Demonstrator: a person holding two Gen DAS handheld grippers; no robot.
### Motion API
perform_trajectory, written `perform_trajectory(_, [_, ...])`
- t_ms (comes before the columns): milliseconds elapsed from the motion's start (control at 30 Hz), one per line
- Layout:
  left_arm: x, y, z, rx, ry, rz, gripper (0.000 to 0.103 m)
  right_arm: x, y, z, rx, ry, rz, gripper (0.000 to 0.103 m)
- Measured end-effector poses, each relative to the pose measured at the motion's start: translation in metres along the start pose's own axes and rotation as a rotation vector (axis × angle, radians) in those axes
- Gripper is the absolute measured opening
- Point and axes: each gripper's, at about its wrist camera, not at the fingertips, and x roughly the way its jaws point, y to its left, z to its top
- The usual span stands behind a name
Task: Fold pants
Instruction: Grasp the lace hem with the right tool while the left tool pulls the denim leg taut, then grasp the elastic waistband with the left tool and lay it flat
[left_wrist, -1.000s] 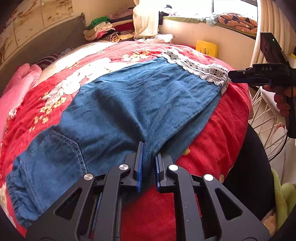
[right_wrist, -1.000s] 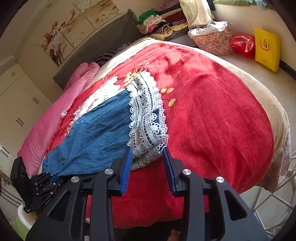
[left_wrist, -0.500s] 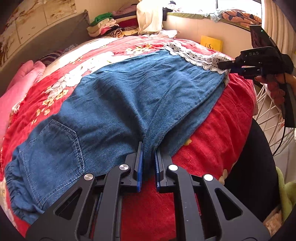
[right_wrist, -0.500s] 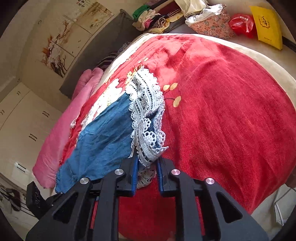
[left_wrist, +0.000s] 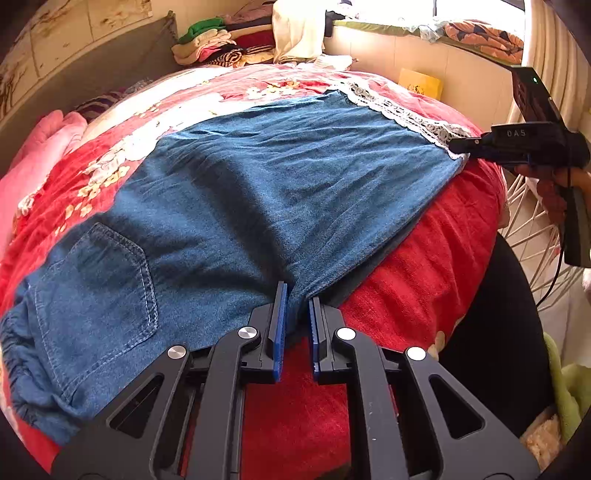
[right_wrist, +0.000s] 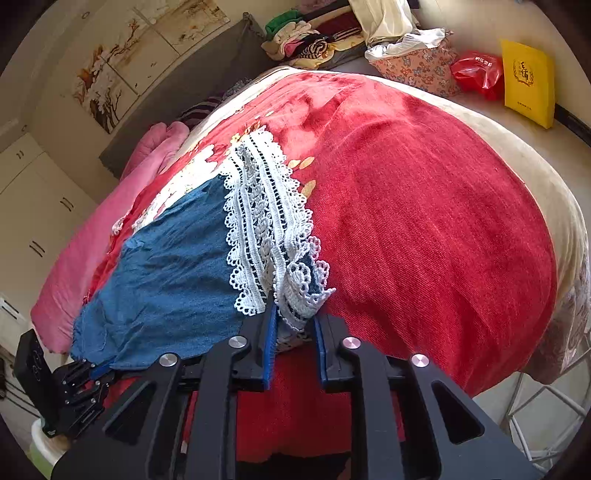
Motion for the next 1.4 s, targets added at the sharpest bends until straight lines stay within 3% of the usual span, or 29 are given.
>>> perform_trajectory(33, [-0.002, 0.003, -0.001, -0.014, -0.005, -0.01, 0.006, -0.005, 0.001, 0.001, -0.007, -0.011, -0.013, 0.038])
perform_trajectory(133, [-0.015, 0.012, -0.003, -0.073, -0.035, -0.055, 0.012, -0.029, -0.001, 0.005, -0.004, -0.077, -0.053, 0.047])
perform_trajectory(200, [-0.029, 0.021, -0.005, -0.108, -0.062, -0.069, 0.03, -0.046, 0.0, 0.008, 0.005, -0.129, -0.054, 0.05])
perform_trajectory(300, [-0.053, 0.031, -0.008, -0.137, -0.121, -0.07, 0.036, -0.06, 0.012, 0.012, -0.015, -0.168, -0.027, 0.055])
perform_trajectory(467, [-0.091, 0.065, -0.02, -0.238, -0.171, 0.051, 0.055, -0.055, 0.058, 0.01, -0.121, -0.156, 0.041, 0.061])
perform_trajectory(600, [-0.114, 0.118, -0.044, -0.41, -0.181, 0.157, 0.064, -0.032, 0.11, -0.003, -0.289, -0.104, 0.058, 0.07])
perform_trajectory(667, [-0.118, 0.142, -0.058, -0.496, -0.173, 0.19, 0.064, -0.018, 0.131, -0.011, -0.348, -0.071, 0.089, 0.071])
perform_trajectory(767, [-0.117, 0.176, -0.074, -0.621, -0.154, 0.165, 0.064, 0.009, 0.159, -0.018, -0.407, -0.009, 0.117, 0.073])
perform_trajectory(900, [-0.095, 0.205, -0.074, -0.72, -0.12, 0.042, 0.064, 0.041, 0.19, -0.025, -0.475, 0.06, 0.132, 0.073])
perform_trajectory(967, [-0.083, 0.206, -0.07, -0.717, -0.081, 0.048, 0.061, 0.057, 0.2, -0.029, -0.496, 0.091, 0.125, 0.073])
perform_trajectory(1033, [-0.074, 0.203, -0.066, -0.693, -0.039, 0.113, 0.033, 0.073, 0.205, -0.036, -0.519, 0.135, 0.121, 0.073])
perform_trajectory(1133, [-0.076, 0.208, -0.063, -0.698, -0.072, 0.1, 0.032, 0.092, 0.206, -0.046, -0.518, 0.199, 0.089, 0.074])
perform_trajectory(1300, [-0.1, 0.227, -0.048, -0.656, -0.132, 0.135, 0.031, 0.09, 0.224, -0.05, -0.556, 0.192, 0.112, 0.073])
perform_trajectory(1400, [-0.094, 0.234, -0.054, -0.651, -0.078, 0.122, 0.031, 0.098, 0.231, -0.056, -0.59, 0.212, 0.064, 0.074])
